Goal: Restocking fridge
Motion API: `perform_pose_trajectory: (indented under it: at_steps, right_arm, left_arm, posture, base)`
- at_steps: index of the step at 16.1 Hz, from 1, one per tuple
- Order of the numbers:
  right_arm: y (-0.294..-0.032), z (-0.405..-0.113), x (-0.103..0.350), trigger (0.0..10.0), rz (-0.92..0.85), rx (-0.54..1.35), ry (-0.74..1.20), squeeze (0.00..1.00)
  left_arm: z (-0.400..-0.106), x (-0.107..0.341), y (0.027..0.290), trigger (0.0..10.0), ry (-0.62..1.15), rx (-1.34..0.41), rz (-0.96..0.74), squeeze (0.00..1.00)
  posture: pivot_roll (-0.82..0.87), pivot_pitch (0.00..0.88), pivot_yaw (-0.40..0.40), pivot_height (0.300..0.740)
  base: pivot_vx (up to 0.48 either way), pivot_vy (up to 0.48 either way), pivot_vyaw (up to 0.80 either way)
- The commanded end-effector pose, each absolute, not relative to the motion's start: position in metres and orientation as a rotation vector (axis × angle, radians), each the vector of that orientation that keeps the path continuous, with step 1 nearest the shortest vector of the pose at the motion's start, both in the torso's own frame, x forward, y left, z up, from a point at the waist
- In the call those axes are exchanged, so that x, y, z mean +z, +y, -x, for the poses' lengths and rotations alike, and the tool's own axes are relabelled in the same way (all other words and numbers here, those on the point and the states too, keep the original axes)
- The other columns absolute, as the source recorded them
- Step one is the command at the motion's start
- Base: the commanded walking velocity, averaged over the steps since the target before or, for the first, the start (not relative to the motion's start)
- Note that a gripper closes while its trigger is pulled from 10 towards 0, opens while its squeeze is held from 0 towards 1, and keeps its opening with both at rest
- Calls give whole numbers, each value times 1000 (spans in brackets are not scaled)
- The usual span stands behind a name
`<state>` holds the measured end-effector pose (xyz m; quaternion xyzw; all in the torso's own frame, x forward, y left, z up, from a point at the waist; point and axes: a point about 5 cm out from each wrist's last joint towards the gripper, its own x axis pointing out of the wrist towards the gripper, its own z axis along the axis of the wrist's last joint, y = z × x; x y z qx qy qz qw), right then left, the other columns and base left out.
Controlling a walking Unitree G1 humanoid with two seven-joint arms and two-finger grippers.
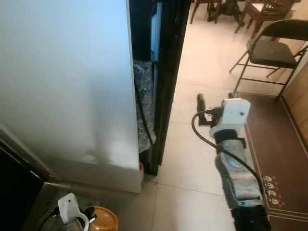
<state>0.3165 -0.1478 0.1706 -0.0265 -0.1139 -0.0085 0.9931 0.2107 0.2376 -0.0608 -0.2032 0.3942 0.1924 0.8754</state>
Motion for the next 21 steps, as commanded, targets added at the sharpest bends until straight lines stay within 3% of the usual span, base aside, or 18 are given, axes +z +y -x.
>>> perform_pose_trajectory:
  at_steps: [1, 5, 10, 14, 16, 21]
  right_arm:
    - [-149, -314, 176, 10000, 45, -22, -242, 0]
    - [-145, -307, 165, 10000, 37, -10, -195, 0]
    - [-144, -299, 150, 10000, 84, 55, -130, 0]
    - [-169, -283, 142, 10000, 139, 23, -108, 0]
    - [-179, -286, 141, 10000, 165, 20, -98, 0]
    - [-168, -294, 142, 10000, 126, 32, -105, 0]
  left_arm:
    - [-206, -63, 240, 10000, 838, 398, 411, 0]
    - [-203, -64, 242, 10000, 853, 393, 395, 0]
    - [-188, -70, 250, 10000, 870, 438, 408, 0]
    - [-177, -76, 247, 10000, 881, 463, 432, 0]
    - [-173, -78, 247, 10000, 889, 470, 435, 0]
    - [-174, -77, 248, 10000, 875, 466, 451, 0]
  posture:
    - [-289, 67, 47, 740]
    - [-285, 82, 53, 740]
    - [-265, 48, -7, 740]
    - [-255, 12, -35, 740]
    - [-241, 0, -36, 740]
    - [-221, 0, -36, 740]
  base:
    - [0, 0, 0]
    - [0, 0, 0]
    - [0, 0, 0]
    - [0, 0, 0]
    - [0, 0, 0]
    - [0, 0, 0]
